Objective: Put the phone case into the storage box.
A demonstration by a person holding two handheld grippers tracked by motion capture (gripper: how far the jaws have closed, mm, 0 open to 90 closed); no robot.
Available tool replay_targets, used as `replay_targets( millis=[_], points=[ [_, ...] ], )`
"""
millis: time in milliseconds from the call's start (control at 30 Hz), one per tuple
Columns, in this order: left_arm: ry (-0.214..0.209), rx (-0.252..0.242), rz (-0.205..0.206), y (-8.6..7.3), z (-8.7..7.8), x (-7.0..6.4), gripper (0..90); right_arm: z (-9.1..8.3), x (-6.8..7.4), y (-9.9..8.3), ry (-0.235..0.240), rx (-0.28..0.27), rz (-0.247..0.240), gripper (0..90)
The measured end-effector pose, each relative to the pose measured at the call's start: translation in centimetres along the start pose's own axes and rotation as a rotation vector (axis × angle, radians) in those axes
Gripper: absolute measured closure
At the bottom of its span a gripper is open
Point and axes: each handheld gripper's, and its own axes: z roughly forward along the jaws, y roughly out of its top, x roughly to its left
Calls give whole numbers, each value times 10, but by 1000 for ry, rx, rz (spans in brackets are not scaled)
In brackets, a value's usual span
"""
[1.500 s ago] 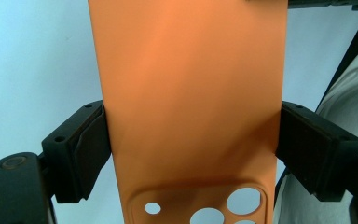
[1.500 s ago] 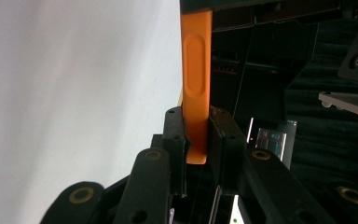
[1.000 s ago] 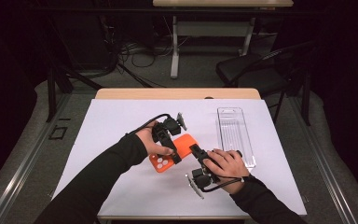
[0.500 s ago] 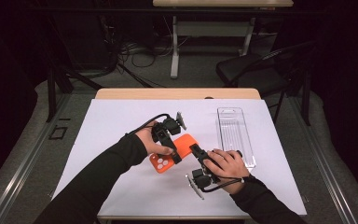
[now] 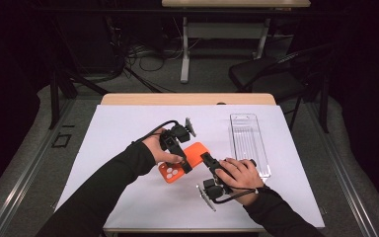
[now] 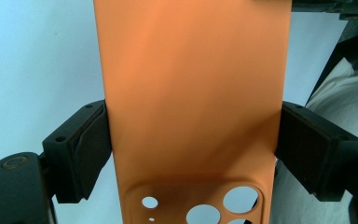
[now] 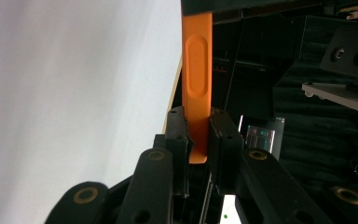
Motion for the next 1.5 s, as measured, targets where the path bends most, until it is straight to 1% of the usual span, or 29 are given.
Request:
replay_targets(
  millis=[233,567,833,967,1067,1133,1267,1500],
  points=[
    [-5,-6,-8,0,0,0,150,0,0,0,-2,0,6,802],
    [1,-13,-3,1,-1,-1,150,-1,0,-1,-10,7,5,803],
    [-4,-22,-5,0,-2,0,147,-1,0,-1,-19,7,9,803],
    [0,-28,-2,0,-2,0,145,-1,0,-1,-22,6,11,803],
    [14,-33,-2,0,-2,-1,141,-1,-1,-1,-25,4,13,804],
    [16,-38,2,1,-1,-2,140,-1,-1,-1,-25,3,12,805],
    [32,-34,2,2,0,-2,124,-1,-1,-1,-26,2,14,805],
    [37,-51,0,1,-3,-2,119,-1,-1,-1,-20,6,16,805]
  ],
)
